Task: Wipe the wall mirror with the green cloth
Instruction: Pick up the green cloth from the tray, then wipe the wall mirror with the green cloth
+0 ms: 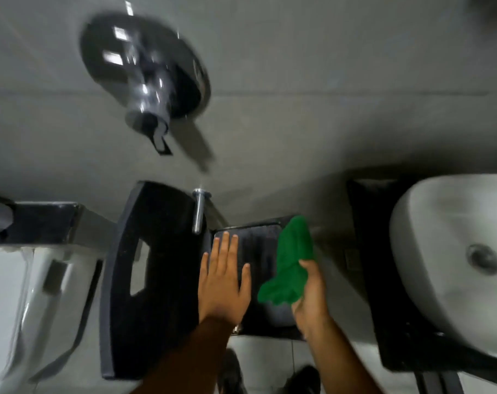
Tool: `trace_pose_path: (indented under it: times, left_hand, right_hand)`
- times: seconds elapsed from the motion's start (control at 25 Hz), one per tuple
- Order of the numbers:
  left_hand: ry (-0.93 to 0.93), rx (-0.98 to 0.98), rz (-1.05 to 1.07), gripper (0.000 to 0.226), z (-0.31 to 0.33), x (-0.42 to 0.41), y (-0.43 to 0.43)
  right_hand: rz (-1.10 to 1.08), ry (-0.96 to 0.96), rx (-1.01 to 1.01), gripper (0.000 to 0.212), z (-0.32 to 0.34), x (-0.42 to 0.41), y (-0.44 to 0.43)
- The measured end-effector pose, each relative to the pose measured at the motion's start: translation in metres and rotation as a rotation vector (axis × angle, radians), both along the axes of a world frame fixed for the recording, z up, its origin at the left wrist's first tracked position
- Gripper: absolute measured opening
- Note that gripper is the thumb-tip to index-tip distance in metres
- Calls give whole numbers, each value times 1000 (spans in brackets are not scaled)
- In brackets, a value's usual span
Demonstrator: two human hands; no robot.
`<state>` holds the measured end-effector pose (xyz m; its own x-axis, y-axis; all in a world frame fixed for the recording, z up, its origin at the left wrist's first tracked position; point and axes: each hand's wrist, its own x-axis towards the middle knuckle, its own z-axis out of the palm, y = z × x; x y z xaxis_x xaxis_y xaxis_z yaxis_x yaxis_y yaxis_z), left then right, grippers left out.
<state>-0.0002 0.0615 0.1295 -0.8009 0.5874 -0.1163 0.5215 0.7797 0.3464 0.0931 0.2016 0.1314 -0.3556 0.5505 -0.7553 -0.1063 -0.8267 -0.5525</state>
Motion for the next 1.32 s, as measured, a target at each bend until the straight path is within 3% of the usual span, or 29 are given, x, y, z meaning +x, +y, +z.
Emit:
trace_pose_path:
  times: [0.12,0.24,0.32,0.4,0.48,0.56,0.64,0.72,0.88,0.96,1.08,1.16,1.32]
  left_hand:
    - [149,173,-32,74,87,-7,28]
    - [327,227,-120,70,167,-15,54]
    - [441,279,-149,71,222,-20,74]
    - [545,408,-177,71,281,-26,103]
    - [612,569,-238,70,340,-31,137]
    - [667,718,-279,71,411,-32,173]
    - [690,826,-275,72,482,-33,211]
    - [703,899,-252,74,547,-36,247]
    - [810,915,-253,79,647,-51,316]
    - [906,897,-262,78,682,-64,345]
    - [1051,837,-239,78,705,-81,371]
    - [1163,822,-199,77,701,-89,383]
    - [1253,867,-155,77,697,-96,391]
  right_hand:
    - [5,310,-91,40,126,16,22]
    - [130,506,-77,83,249,40,58]
    - [148,653,19,93,326,53,79]
    - [110,748,157,82,404,66,93]
    - [98,855,262,55,453,77,108]
    - [-106,957,362,38,490,80,122]
    - [-467,734,561,36,525,65,137]
    - [-568,613,817,48,549,43,161]
    - [-629,475,1306,64,592,-3,234]
    - [-551,368,1615,69,613,-28,275]
    - [-395,-76,2011,77,634,-57,328]
    - [-385,-439,2149,84,635,-69,351]
    - [-552,-527,2209,80,636,-77,363]
